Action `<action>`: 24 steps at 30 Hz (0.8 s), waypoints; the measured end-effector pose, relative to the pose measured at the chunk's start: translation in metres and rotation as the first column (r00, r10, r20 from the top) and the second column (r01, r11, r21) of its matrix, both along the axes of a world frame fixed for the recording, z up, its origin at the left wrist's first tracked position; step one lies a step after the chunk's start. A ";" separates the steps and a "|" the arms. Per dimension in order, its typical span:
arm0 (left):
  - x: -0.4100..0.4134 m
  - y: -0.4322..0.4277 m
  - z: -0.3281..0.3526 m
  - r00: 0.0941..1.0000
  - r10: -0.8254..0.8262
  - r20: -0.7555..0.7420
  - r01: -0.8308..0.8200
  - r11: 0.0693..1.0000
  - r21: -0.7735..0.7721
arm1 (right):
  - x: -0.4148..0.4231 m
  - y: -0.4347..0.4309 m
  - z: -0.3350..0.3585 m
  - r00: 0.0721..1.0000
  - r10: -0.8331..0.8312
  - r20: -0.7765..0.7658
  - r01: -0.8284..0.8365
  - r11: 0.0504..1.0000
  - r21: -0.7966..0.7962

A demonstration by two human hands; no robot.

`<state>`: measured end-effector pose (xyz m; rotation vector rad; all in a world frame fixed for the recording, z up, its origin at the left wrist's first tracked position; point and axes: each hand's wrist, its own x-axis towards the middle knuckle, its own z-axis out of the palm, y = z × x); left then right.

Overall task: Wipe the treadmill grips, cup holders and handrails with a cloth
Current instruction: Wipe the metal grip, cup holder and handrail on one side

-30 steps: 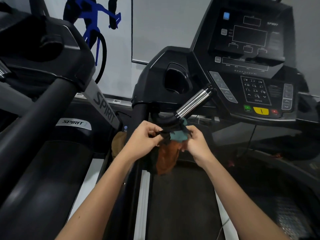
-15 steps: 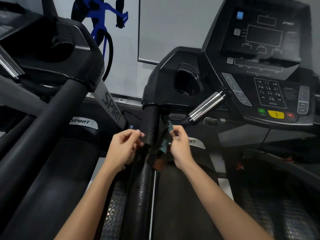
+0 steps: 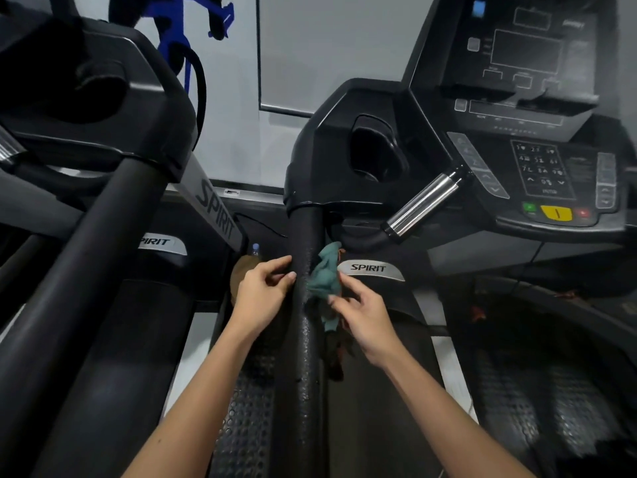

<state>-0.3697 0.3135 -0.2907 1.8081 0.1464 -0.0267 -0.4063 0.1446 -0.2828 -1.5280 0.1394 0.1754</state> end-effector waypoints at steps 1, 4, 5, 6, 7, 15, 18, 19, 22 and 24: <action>-0.001 0.000 0.000 1.000 -0.006 -0.004 0.006 1.000 0.001 | 0.001 -0.001 0.001 0.998 -0.029 0.053 0.034 0.995 -0.091; 0.001 0.000 0.000 1.000 0.000 -0.008 0.000 1.000 0.016 | 0.028 0.001 0.009 0.985 -0.026 0.170 0.077 0.951 -0.300; 0.001 0.000 0.001 1.000 0.008 -0.007 -0.007 1.000 0.014 | 0.040 0.003 0.014 0.984 -0.012 0.175 0.067 0.948 -0.312; 0.001 -0.001 0.003 1.000 0.008 -0.006 -0.008 1.000 0.013 | 0.052 0.006 0.018 0.988 -0.010 0.151 0.055 0.953 -0.297; 0.000 -0.002 0.005 1.000 0.010 -0.007 -0.010 1.000 0.014 | 0.059 0.009 0.021 0.991 -0.011 0.136 0.050 0.956 -0.289; 0.002 -0.001 0.007 1.000 0.009 -0.017 -0.009 1.000 -0.014 | -0.019 0.005 0.000 0.978 -0.038 0.206 0.104 0.943 -0.316; 0.003 -0.001 0.004 1.000 -0.005 -0.007 0.005 1.000 -0.015 | -0.013 0.009 0.005 0.964 -0.006 0.265 0.104 0.928 -0.359; 0.003 -0.001 0.003 1.000 -0.011 0.000 0.011 1.000 -0.012 | -0.003 0.011 0.007 0.958 -0.006 0.285 0.122 0.912 -0.391; 0.007 0.002 0.000 0.999 -0.043 0.028 0.043 0.999 0.000 | 0.035 0.012 0.007 0.942 -0.018 0.335 0.181 0.869 -0.461; 0.010 0.005 -0.003 0.997 -0.062 0.045 0.062 0.998 0.007 | 0.053 0.013 0.007 0.941 -0.027 0.337 0.196 0.855 -0.479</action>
